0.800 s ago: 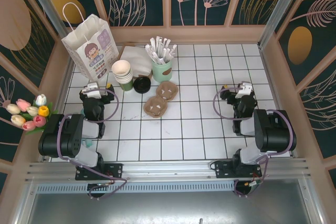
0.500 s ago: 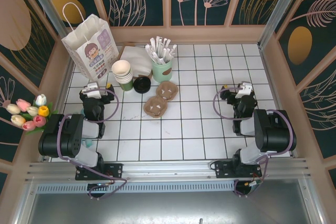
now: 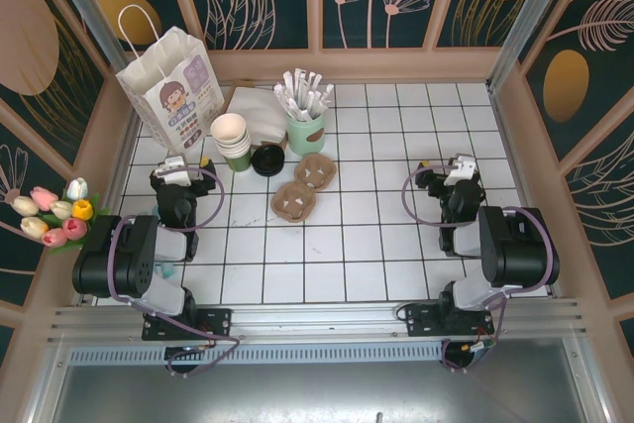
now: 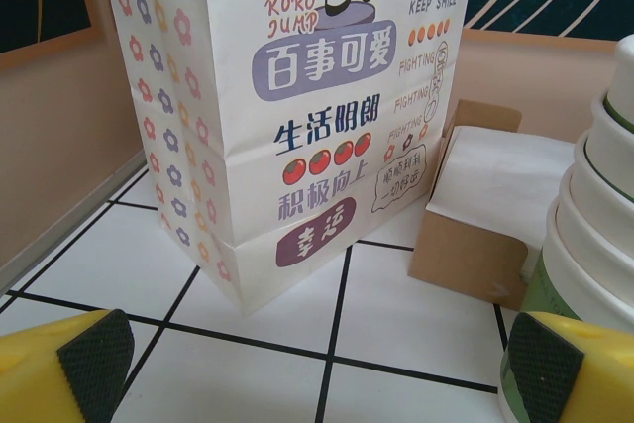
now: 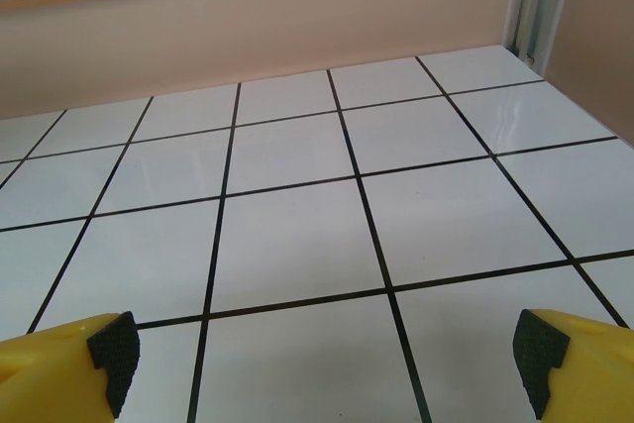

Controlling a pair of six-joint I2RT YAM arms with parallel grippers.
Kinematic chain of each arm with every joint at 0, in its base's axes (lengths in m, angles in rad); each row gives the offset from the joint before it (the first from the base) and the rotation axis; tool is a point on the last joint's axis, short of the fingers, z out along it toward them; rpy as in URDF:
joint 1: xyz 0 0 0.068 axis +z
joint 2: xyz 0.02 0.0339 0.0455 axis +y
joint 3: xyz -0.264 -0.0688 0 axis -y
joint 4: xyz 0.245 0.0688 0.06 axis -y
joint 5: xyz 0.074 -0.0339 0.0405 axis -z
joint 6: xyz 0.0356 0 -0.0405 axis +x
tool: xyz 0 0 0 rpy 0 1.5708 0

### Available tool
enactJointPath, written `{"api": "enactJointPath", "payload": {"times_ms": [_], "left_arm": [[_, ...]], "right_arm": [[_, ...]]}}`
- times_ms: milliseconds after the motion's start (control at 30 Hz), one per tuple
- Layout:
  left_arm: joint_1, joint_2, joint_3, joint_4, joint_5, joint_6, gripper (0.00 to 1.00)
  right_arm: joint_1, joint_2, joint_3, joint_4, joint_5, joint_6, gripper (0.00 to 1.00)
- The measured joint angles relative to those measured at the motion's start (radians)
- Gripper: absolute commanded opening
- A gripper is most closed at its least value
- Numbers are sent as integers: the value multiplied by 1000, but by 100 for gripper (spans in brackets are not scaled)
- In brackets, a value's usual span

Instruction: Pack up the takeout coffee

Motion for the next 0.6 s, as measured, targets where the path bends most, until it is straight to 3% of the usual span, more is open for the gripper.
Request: {"api": "enactJointPath", "payload": {"times_ms": [300, 467, 600], "left_arm": [[0, -17, 9, -40, -1, 3, 99], [0, -151, 91, -243, -24, -11, 99], [0, -321, 97, -343, -78, -75, 99]], "right_arm": [[0, -1, 0, -1, 0, 0, 99], [0, -78, 24, -100, 2, 1, 99], [7, -230, 93, -273, 11, 18, 99]]}}
